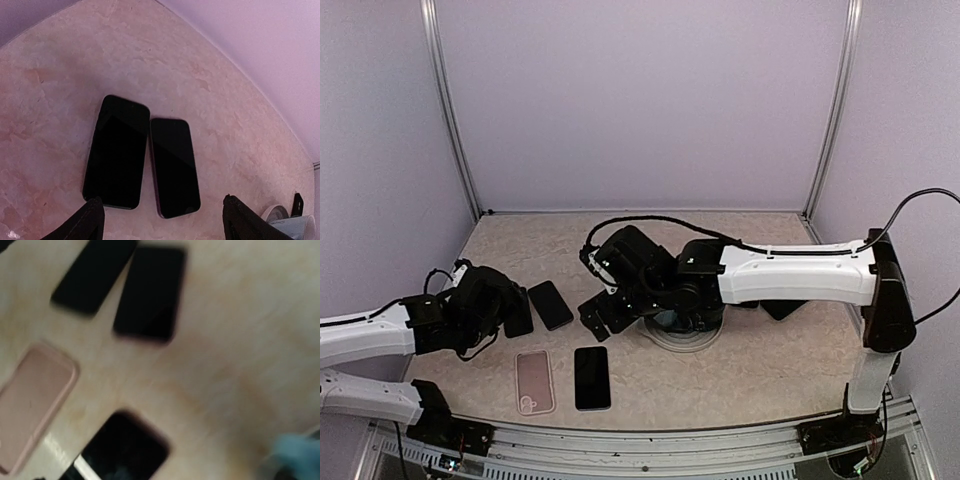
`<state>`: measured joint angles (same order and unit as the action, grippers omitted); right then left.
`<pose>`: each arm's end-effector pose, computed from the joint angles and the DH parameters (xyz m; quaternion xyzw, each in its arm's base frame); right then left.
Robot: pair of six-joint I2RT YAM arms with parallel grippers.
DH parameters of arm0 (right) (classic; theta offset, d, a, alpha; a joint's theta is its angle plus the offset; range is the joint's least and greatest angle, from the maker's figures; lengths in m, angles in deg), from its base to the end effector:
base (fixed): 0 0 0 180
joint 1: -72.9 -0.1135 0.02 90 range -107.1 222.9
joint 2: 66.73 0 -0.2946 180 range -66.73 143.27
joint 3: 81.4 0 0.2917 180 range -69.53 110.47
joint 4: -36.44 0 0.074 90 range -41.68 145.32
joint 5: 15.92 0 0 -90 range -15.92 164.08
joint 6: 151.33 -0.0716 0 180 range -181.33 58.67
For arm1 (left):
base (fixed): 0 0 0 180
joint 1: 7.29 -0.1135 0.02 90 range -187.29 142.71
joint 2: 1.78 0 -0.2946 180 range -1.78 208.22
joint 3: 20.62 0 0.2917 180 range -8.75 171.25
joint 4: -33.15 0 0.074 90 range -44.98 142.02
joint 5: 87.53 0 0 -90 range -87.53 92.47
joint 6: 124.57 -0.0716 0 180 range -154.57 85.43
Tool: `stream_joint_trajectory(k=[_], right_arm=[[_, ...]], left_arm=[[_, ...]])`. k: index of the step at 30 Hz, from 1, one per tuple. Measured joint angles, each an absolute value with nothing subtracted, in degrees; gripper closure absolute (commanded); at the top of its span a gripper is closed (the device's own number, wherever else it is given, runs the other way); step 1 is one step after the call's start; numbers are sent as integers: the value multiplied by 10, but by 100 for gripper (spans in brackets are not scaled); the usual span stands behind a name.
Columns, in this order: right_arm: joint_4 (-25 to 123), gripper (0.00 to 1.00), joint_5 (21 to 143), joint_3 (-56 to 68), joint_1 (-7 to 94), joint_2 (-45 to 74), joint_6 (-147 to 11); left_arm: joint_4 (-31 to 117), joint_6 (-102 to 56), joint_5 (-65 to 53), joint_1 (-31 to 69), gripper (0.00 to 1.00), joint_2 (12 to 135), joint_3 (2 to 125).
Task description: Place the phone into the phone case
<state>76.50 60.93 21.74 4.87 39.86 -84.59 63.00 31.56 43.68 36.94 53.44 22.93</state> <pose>0.2020 0.4572 0.2793 -0.3058 0.8612 0.2068 0.3493 0.2001 -0.1290 0.2117 -0.3040 0.8105 -0.1323 0.4829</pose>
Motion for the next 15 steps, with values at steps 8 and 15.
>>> stream_joint_trajectory(k=[8, 15], right_arm=[[747, 1, 726, 223, 14, 470, -808], [706, 1, 791, 215, 18, 472, -750]], left_arm=[[701, 483, 376, 448, 36, 535, 144], [701, 551, 323, 470, 49, 527, 98]])
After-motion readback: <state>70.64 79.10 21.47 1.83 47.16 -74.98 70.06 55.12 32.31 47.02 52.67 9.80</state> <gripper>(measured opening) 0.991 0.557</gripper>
